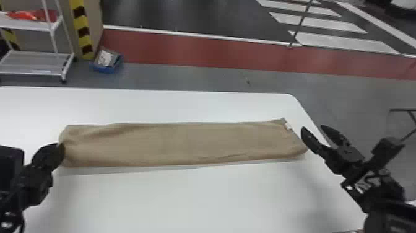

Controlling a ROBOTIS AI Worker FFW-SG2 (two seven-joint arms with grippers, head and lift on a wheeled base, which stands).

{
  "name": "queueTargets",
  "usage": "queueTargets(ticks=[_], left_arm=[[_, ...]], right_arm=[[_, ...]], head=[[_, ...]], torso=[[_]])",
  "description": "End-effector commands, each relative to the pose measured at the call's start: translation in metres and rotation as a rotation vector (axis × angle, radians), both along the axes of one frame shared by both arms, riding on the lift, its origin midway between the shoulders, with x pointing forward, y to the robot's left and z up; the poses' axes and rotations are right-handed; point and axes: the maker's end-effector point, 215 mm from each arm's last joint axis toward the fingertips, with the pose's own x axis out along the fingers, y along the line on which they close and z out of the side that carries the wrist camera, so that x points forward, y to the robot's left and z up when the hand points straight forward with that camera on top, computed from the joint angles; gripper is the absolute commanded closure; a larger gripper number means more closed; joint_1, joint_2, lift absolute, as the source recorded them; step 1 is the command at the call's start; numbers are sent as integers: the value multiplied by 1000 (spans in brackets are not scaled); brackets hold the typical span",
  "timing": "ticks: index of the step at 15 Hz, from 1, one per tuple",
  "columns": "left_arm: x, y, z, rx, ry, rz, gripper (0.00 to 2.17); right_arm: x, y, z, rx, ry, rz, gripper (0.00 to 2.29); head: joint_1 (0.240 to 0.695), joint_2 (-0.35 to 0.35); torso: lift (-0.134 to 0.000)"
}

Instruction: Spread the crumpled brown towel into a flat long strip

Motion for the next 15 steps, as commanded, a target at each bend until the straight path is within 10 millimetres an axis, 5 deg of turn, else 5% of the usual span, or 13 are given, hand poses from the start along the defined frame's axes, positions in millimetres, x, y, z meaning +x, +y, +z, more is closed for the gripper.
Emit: queueTargets(ticks=[1,7,8,10,15], left_arm=[[-1,27,2,16,-2,33,1092],[-12,39,-4,29,8,48,1085],[-9,36,2,27,-17,48,900],[-5,33,19,24,-75,43,9],[6,50,72,-14,-221,104,22]], right_arm=[[3,3,2,-1,-5,5,238],[6,9,-3,9,4,14,235],[6,9,-3,9,4,14,235],[6,10,-4,7,5,15,235],[13,21,0,-12,1,36,235]], head=[[695,-216],[695,-169],[695,-167],[695,-167],[695,-159]], torso=[[-124],[-124],[-124],[-124],[-124]])
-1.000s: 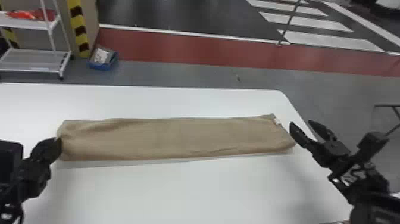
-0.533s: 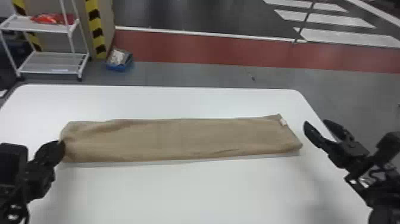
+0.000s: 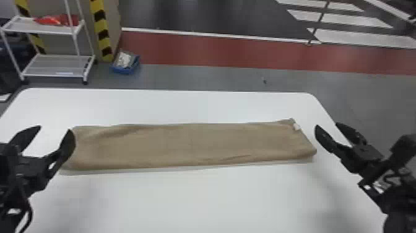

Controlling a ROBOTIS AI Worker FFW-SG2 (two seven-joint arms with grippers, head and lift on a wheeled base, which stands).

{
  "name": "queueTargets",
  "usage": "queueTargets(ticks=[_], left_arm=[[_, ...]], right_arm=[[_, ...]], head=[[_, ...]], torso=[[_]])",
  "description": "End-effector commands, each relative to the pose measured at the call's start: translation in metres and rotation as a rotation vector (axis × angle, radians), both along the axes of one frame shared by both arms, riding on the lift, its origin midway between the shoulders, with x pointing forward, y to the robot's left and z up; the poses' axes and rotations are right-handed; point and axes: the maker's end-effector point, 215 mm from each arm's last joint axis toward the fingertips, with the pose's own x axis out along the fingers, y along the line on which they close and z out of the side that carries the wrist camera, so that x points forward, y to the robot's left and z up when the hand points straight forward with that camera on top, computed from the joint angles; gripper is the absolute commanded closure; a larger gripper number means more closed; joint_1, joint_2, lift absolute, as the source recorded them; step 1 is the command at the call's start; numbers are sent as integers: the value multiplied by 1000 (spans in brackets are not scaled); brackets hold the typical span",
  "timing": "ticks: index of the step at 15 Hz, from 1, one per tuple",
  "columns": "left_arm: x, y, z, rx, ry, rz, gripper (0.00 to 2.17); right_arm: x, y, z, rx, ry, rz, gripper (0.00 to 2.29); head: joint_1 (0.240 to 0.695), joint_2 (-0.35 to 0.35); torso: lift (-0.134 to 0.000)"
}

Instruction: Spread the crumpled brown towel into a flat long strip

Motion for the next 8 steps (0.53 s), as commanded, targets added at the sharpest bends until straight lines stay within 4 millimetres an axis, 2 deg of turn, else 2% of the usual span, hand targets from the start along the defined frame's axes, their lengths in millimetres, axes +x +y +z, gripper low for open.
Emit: queueTargets(ticks=[1,3,5,7,8], left_arm=[[4,1,30,-28,-54,7,22],[-2,-15,48,-50,-80,-3,22],[-6,-38,54,-76,-84,-15,22],[-8,-72,54,-97,-80,-50,22],[-10,-89,53,-108,-61,-68,22]], right_arm=[[5,10,5,-6,-7,13,235],[3,28,13,-18,2,30,235],[-1,49,23,-32,27,23,235],[-3,85,39,-5,47,29,235],[-5,110,49,6,41,37,235]], head=[[695,-154],[695,-143],[695,-139],[695,-142],[695,-143]], torso=[[-124],[-124],[-124],[-124],[-124]])
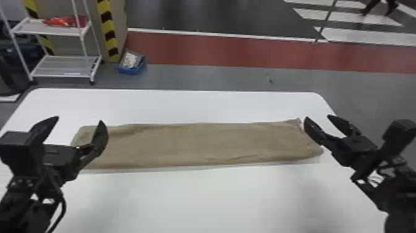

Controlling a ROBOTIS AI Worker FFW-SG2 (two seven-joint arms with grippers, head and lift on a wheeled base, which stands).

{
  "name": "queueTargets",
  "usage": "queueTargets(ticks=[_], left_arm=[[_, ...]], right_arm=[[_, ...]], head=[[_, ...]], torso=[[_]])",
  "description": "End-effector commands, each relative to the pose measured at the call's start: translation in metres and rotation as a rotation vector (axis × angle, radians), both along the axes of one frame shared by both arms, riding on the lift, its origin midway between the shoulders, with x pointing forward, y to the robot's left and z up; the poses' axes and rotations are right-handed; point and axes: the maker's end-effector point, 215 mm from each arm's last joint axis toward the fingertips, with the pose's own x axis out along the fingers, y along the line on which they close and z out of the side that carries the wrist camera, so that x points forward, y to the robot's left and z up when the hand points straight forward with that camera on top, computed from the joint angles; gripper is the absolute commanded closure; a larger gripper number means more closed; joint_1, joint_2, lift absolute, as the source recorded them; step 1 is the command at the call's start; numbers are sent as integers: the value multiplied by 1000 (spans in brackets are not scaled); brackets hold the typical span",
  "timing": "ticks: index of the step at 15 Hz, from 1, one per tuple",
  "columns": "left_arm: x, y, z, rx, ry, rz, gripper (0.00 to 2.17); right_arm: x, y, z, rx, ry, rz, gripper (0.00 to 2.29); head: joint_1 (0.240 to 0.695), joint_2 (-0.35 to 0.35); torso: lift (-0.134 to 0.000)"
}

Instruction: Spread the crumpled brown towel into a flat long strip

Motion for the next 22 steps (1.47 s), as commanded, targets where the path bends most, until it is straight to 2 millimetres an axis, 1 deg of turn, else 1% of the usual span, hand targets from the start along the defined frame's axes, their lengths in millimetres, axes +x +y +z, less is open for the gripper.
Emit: queueTargets(ticks=[1,2,4,5,7,8,10,11,13,15,17,18,19,22], left_arm=[[-4,-42,3,-21,25,-48,22],[-6,-52,5,-12,37,-49,26],[-10,-72,19,10,23,-59,29],[-14,-74,26,12,8,-44,29],[-16,-76,29,-11,0,-20,36],[-17,-78,32,-27,-13,-10,46],[-19,-77,36,-42,-43,0,46],[-21,-74,37,-48,-57,10,46],[-24,-72,35,-48,-73,14,46],[-29,-67,25,-45,-54,21,46],[-31,-64,15,-27,-39,22,46],[-30,-58,10,-22,-30,37,46],[-30,-54,5,-19,-22,45,46],[-32,-52,1,-17,-15,49,46]], right_arm=[[-5,59,21,24,-10,38,235],[-6,82,22,14,-16,56,235],[-11,130,9,-51,3,92,235],[-15,153,8,-62,-5,111,235],[-23,174,14,-46,-52,118,235],[-27,177,16,-38,-70,120,235],[-39,180,25,-28,-122,119,235],[-45,175,28,-19,-135,101,235],[-56,154,30,-6,-150,56,235],[-68,131,28,8,-162,5,235],[-72,123,23,8,-158,-10,228],[-73,122,24,10,-162,-12,113],[-75,121,25,10,-165,-14,97],[-76,128,22,8,-159,-3,97]], head=[[695,-144],[695,-142],[695,-123],[695,-115],[695,-77],[695,-65],[695,-46],[695,-41],[695,-39],[695,-53],[695,-70],[695,-79],[695,-89],[695,-81]], torso=[[-124],[-124],[-124],[-124],[-124],[-124],[-124],[-124],[-124],[-124],[-124],[-124],[-124],[-124]])
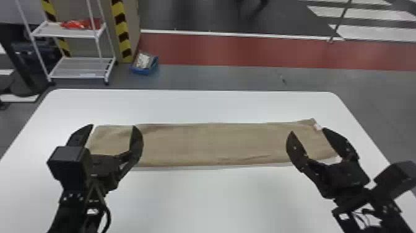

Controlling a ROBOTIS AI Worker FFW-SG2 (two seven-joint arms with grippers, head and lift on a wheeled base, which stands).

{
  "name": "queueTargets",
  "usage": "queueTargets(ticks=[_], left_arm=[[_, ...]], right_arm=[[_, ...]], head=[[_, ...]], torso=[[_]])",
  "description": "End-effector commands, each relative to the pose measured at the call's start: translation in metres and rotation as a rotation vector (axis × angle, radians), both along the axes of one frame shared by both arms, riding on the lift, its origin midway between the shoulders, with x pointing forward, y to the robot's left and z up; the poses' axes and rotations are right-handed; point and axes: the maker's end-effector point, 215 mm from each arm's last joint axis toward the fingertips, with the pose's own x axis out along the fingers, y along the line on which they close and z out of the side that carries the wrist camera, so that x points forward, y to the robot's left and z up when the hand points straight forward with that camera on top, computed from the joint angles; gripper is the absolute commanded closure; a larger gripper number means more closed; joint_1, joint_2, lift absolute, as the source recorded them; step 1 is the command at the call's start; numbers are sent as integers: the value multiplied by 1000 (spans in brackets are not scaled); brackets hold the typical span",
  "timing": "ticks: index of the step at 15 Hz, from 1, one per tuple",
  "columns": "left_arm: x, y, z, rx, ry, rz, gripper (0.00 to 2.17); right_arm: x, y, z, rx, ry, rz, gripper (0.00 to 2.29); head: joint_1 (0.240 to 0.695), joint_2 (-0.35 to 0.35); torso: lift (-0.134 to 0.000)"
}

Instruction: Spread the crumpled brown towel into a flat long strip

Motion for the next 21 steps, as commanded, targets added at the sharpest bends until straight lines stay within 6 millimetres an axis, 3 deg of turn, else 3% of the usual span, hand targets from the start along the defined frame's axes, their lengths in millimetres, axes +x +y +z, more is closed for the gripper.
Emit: queueTargets(ticks=[1,6,21], left_arm=[[-2,0,-1,-2,0,0,46],[0,5,-1,-6,-16,13,46],[1,12,1,-1,-15,19,43]], right_arm=[[-2,7,-4,-2,8,10,97],[-5,6,2,-17,-22,1,110],[-13,-16,-7,-5,-20,-41,110]], head=[[695,-79],[695,-62],[695,-83]], torso=[[-124],[-124],[-124]])
